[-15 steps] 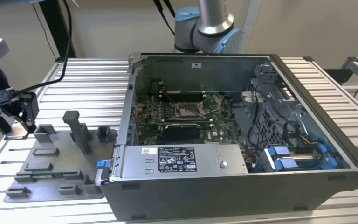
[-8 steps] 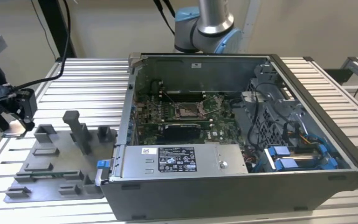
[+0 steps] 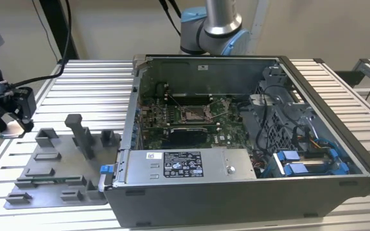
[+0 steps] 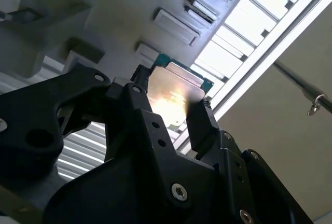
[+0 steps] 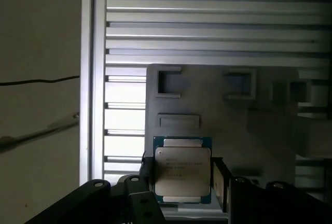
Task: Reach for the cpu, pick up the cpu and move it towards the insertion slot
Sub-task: 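Pick up the cpu and move it towards the insertion slot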
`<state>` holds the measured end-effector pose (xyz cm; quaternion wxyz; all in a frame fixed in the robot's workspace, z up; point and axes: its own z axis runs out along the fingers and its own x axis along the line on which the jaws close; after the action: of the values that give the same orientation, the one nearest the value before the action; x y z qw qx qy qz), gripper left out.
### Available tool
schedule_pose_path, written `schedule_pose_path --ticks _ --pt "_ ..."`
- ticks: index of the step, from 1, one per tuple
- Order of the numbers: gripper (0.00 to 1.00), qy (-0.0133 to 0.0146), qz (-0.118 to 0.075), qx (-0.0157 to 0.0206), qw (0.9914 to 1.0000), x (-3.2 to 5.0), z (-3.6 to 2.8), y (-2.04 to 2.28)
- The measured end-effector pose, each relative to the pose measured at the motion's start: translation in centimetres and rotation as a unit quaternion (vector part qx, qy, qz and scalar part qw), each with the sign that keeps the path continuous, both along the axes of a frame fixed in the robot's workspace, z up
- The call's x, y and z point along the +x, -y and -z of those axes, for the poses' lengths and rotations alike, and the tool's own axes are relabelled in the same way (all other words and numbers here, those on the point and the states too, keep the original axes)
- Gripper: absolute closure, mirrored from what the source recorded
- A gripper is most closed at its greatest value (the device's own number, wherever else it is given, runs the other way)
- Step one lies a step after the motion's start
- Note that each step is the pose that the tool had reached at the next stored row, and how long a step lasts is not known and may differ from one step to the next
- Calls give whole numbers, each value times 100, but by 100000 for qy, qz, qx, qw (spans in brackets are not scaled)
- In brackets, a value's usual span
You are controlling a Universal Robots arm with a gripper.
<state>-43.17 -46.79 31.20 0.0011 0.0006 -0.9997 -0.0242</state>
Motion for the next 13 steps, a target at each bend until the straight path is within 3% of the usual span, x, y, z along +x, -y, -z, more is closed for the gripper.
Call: schedule_pose_path --ticks 13 --pt "100 4 0 2 100000 0 -116 0"
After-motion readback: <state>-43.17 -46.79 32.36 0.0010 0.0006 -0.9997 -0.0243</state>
